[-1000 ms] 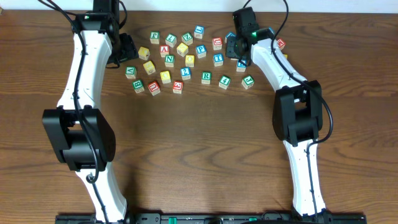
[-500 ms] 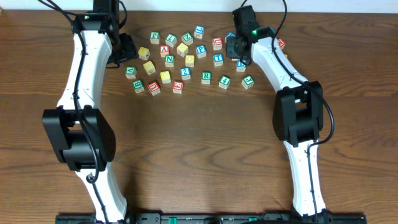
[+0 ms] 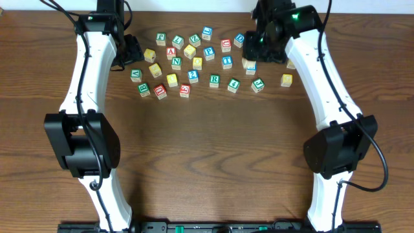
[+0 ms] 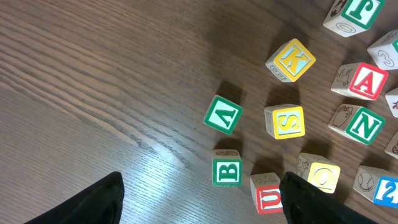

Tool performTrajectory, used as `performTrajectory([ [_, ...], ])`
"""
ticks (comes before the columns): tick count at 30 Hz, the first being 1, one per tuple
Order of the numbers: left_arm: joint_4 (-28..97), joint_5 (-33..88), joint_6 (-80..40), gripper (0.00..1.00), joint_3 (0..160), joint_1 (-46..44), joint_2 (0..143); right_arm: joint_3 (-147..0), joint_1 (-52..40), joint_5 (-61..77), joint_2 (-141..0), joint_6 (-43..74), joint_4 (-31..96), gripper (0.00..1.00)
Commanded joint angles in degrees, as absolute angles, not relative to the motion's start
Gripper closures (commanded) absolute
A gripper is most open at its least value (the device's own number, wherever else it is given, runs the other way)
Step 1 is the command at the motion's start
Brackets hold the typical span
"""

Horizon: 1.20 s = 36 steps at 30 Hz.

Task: Spell out CORL
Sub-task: 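Grasp the yellow-faced C block with the right gripper, then carry the C block toward the open table front and lower it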

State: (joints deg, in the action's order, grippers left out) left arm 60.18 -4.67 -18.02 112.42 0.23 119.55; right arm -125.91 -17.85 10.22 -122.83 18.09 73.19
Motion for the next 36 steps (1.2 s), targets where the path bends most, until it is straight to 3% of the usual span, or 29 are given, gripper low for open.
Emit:
performTrajectory([
  [1, 60.36, -5.21, -17.89, 0.21, 112.73, 0.21, 120.11, -123.02, -20.73, 11.94, -124.42, 17.04, 76.38, 0.84],
  [13, 59.07, -7.16, -17.69, 0.21, 112.73, 3.66, 120.11, -105.47, -33.21, 11.94, -124.84, 17.28, 64.69, 0.84],
  [20, 60.10, -7.09, -17.96, 0.21, 112.73, 10.04, 120.11, -98.96, -40.18, 5.39, -124.84, 27.88, 55.07, 0.84],
  [36, 60.80, -6.85, -17.93, 0.21, 112.71, 11.22, 120.11, -96.57, -45.17, -0.12, -124.84, 31.27, 56.12, 0.80],
])
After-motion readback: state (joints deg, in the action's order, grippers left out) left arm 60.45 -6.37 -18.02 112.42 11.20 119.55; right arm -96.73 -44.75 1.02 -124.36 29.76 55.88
